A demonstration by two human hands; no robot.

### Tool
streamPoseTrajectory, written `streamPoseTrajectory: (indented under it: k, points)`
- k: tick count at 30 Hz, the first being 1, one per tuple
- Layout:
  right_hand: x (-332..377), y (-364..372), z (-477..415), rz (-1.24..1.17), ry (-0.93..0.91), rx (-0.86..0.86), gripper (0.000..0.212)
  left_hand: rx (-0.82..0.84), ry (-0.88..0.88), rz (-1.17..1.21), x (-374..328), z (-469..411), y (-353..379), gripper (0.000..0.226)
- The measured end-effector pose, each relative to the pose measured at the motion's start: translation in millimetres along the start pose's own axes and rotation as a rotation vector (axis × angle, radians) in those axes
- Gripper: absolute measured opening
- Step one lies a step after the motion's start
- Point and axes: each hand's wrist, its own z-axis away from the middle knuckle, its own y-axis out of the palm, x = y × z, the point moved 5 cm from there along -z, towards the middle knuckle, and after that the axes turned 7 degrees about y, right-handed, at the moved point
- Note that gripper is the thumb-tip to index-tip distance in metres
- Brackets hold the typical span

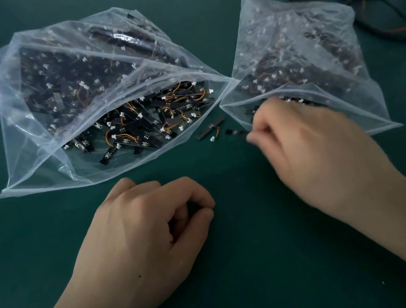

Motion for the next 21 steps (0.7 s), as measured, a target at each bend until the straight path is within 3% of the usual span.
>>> streamPoseTrajectory:
  k: [6,13,18,21]
  points:
    - [-23.0,-12.1,-13.0,0.112,0.104,-0.17,0.013,-0.011,0.008,-0.005,0.4,0.4,-0.1,0.006]
    - [-26.8,-7.1,-15.3,0.126,0.127,-0.159,0.005,-0.037,0.02,-0.017,1.5,0.4,1.6,0.004]
    - [-26.4,5.3,-13.2,0.181,0.094,-0.091,0.013,-0.028,0.019,-0.016,2.1,0.6,1.8,0.004]
    - [-29.7,5.2,-15.9,0.097,0.102,-0.081,0.012,-0.039,0.026,-0.021,1.2,0.5,0.9,0.004]
